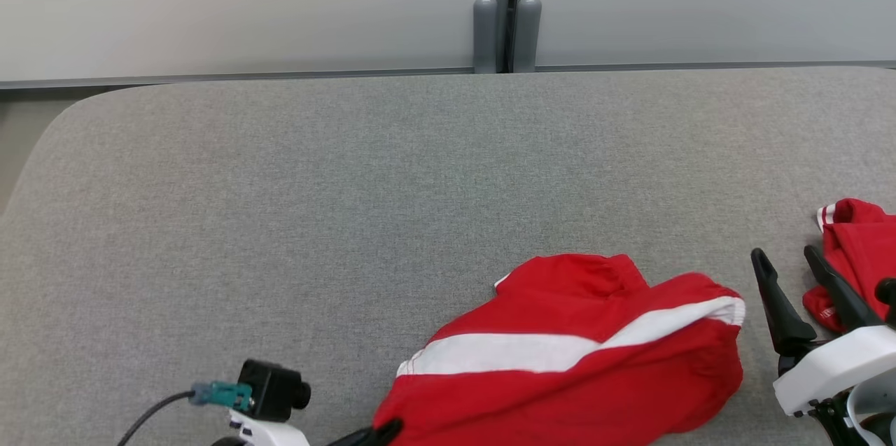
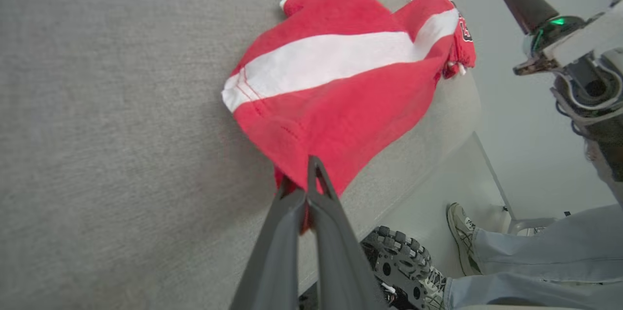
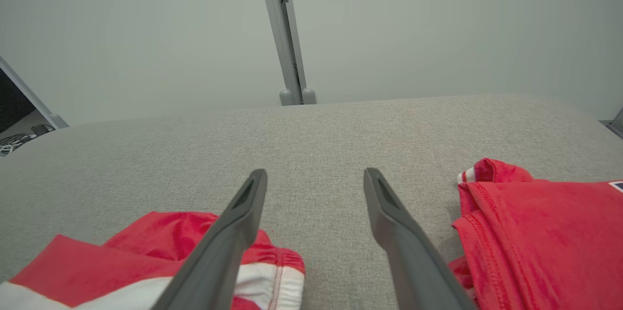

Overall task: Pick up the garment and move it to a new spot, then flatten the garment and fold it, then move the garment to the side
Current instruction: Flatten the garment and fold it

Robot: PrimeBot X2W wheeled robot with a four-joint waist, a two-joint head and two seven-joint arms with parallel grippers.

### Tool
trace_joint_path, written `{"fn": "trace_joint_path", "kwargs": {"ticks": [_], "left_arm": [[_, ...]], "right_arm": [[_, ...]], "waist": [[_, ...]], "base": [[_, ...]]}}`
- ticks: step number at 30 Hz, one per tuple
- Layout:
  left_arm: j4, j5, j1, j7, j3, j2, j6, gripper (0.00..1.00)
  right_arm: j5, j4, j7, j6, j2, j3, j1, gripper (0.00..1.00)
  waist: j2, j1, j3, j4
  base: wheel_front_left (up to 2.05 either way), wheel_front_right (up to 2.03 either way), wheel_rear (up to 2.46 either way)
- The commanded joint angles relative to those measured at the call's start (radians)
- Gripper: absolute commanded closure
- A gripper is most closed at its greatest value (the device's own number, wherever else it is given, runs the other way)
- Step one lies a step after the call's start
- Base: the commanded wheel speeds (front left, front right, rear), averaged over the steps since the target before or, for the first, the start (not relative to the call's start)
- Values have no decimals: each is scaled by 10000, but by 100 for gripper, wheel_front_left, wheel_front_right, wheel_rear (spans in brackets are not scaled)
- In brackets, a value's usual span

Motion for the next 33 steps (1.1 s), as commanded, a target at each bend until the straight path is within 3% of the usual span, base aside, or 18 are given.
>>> {"fn": "trace_joint_path", "kwargs": {"ticks": [1, 6, 7, 8, 12, 19, 22, 29, 33], "left_arm": [[240, 61, 122, -58, -34, -21, 44, 100], [2005, 346, 70, -331, -276, -421, -94, 100], [2690, 529, -84, -444, -355, -546, -92, 58], [2927, 586, -159, -528, -386, -649, -116, 0], [2938, 442, -316, -817, -162, -727, -351, 0], [1595, 898, -598, -1356, 492, -146, 167, 0], [1504, 1227, -901, -1124, 278, -111, 194, 0], [2981, 1635, -2726, 296, -1027, -1255, -794, 0], [4119, 1834, -3879, 1245, -1743, -1640, -1098, 0]], "right_arm": [[-55, -66, 39, 2, -63, -49, 101, 0], [-73, -128, 124, 2, -60, -44, 88, 0], [-76, -125, 157, 2, -26, -17, 69, 0], [-75, -123, 152, 2, -12, -14, 73, 0], [-99, -131, 132, 2, 14, -72, 171, 0], [-110, -152, 105, 2, 80, -130, 254, 0], [-102, -153, 112, 2, 113, -112, 185, 0], [-125, -147, 176, 2, 62, 15, -111, 0], [-115, -116, 209, 2, 73, 207, -296, 0]], "waist": [[0, 0, -2, 24], [0, 0, 44, 47], [0, 0, 34, 21], [0, 0, 19, 9], [0, 0, -76, -46], [0, 0, -237, -183], [0, 0, -201, -230], [0, 0, 30, -408], [0, 0, 223, -689]], "base": [[0, 0, 0], [0, 0, 0], [0, 0, 0], [0, 0, 0], [0, 0, 0], [0, 0, 0], [0, 0, 0], [0, 0, 0], [0, 0, 0]]}}
